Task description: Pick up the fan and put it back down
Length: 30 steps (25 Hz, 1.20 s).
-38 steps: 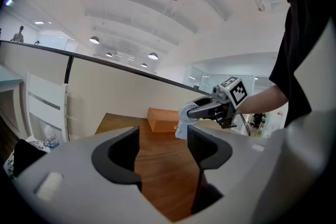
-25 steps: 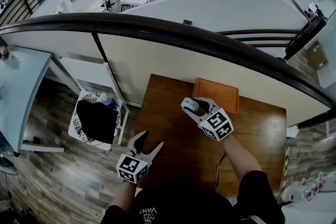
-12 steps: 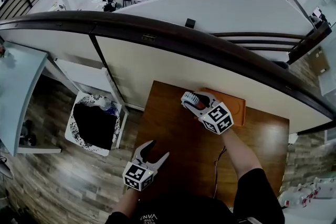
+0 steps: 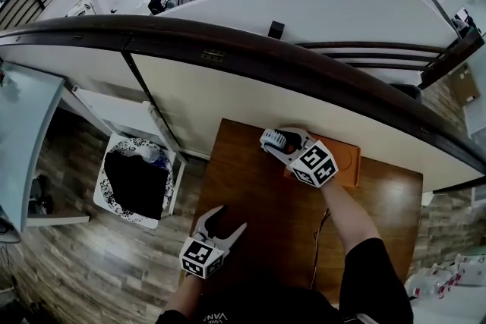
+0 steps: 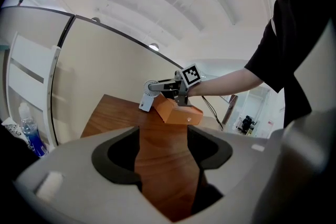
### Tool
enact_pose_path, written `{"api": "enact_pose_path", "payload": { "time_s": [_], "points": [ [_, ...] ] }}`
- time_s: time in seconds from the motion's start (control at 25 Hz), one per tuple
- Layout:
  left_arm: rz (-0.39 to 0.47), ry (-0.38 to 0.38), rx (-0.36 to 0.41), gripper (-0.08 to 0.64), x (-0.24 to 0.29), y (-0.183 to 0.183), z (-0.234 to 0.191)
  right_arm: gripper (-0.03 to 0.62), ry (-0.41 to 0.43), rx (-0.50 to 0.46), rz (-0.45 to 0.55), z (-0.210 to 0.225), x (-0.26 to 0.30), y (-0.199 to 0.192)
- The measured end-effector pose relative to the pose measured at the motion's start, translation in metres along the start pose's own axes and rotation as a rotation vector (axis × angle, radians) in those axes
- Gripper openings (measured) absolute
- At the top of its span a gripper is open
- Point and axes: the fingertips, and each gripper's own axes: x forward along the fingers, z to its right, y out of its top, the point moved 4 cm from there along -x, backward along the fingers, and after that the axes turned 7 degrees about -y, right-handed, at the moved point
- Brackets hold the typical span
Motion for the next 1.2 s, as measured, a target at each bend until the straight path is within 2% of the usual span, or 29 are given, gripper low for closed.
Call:
{"api": "enact_pose_path", "payload": {
  "time_s": [0.16,0.28,0.72,1.2],
  "points": [
    [-0.009,-0.003,0.009,0.272,0.001,0.001,-0.002,0.190,0.015,-0.031,-0.035,0.000,0.002,-0.002],
    [-0.008,-0.002,0.014,0.272,0.002,0.002,-0.002,0.190,0.005,-0.020,-0.046,0.002,0.003,-0.003],
    [-0.011,-0.009,0.028,0.272,-0.001,0.005,0.009,0.215,-0.046,0.023,-0.001,0.006,-0.017,0.009],
    [0.048,0.029,0.107,0.272,-0.022,0.024,0.054,0.218,-0.155,0.091,0.119,-0.023,-0.111,0.017]
  ]
}}
